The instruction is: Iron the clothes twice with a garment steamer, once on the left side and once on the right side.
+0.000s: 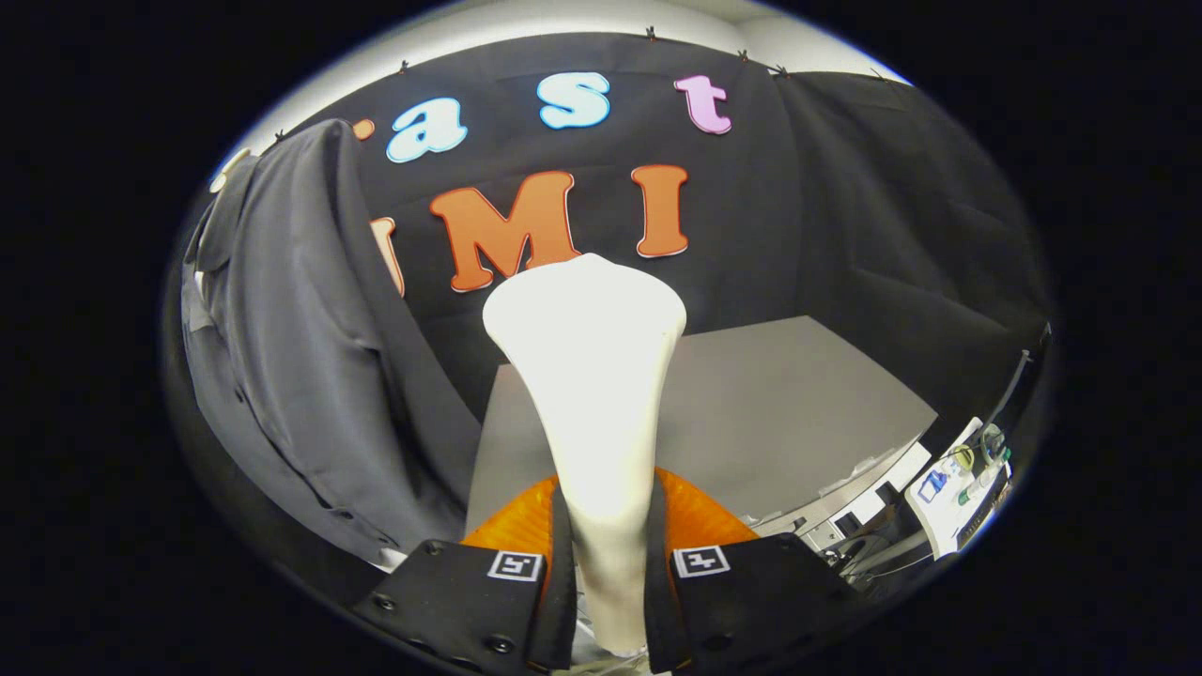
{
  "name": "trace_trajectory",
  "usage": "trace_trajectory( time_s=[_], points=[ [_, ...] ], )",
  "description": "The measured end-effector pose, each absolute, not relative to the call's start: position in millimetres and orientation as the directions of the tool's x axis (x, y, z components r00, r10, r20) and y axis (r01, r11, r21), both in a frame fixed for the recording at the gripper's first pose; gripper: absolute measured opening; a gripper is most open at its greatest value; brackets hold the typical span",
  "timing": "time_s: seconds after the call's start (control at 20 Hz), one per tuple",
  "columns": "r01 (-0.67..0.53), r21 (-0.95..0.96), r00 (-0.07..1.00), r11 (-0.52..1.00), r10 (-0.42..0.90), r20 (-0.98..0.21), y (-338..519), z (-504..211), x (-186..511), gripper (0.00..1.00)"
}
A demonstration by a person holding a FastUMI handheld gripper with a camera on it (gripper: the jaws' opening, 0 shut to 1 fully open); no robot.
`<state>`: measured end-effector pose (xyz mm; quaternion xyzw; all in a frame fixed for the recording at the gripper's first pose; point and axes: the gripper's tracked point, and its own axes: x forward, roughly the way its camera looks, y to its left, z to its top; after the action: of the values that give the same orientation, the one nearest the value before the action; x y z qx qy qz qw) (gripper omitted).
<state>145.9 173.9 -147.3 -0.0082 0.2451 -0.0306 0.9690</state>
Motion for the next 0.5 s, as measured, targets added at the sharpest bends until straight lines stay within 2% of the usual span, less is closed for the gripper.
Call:
trace_trajectory(
  time_s=[0.5],
  points=[
    [0.056, 0.021, 0.943, 0.998, -0.046, -0.329, 242, -84, 72, 0.37]
  ],
)
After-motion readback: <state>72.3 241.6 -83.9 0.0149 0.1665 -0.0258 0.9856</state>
